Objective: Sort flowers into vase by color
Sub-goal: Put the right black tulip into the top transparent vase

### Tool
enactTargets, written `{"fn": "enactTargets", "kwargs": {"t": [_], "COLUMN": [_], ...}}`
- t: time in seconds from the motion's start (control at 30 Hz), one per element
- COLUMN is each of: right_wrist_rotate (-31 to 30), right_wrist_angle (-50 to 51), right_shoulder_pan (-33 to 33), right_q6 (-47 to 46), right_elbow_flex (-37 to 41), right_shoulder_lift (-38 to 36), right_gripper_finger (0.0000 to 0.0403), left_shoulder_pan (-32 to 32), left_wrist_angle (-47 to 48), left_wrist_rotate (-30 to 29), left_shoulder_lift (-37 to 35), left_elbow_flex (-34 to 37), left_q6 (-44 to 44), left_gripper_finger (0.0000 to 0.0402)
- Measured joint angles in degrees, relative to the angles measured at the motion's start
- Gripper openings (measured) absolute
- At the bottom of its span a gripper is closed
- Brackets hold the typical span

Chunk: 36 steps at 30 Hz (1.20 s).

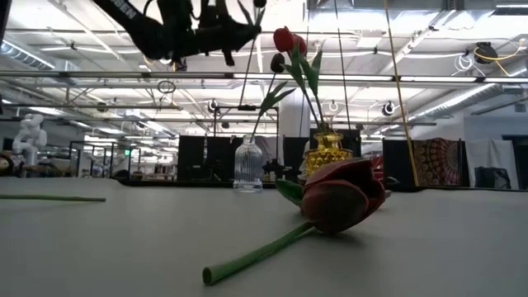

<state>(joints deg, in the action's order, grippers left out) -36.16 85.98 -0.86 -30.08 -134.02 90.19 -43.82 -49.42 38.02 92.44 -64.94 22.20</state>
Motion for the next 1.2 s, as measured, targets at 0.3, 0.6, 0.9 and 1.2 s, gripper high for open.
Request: {"fn": "enactTargets", "kwargs": {"t": [0.3,0.6,0.9,1.2], "right_wrist_rotate": [-0.06,0.00,0.13,0.50], "right_wrist_angle": [0.69,0.74,0.69,-3.41], "right_shoulder_pan": [0.00,0.00,0.00,0.00], "right_q6": [-2.38,-3.61,-3.55,-3.35], "right_elbow_flex": [0.00,0.04,0.02,0.02], "right_shoulder_lift": [0.00,0.50,0.71,0.72], "right_gripper_finger": [0.0155,0.0155,0.0155,0.0155], "left_shoulder_pan": [-0.04,-0.04,1.01,1.73], "left_wrist_angle": [-6.64,-9.47,-9.98,-6.98], "left_wrist_rotate": [-0.17,-1.11,-6.95,-9.44], "left_shoulder_lift": [0.07,0.04,0.04,0.04], "left_elbow_flex": [6.74,7.38,7.36,7.32], "left_q6": [0.00,-0.02,1.49,1.42], "left_gripper_finger": [0.0010,0.0010,0.0010,0.0009]}}
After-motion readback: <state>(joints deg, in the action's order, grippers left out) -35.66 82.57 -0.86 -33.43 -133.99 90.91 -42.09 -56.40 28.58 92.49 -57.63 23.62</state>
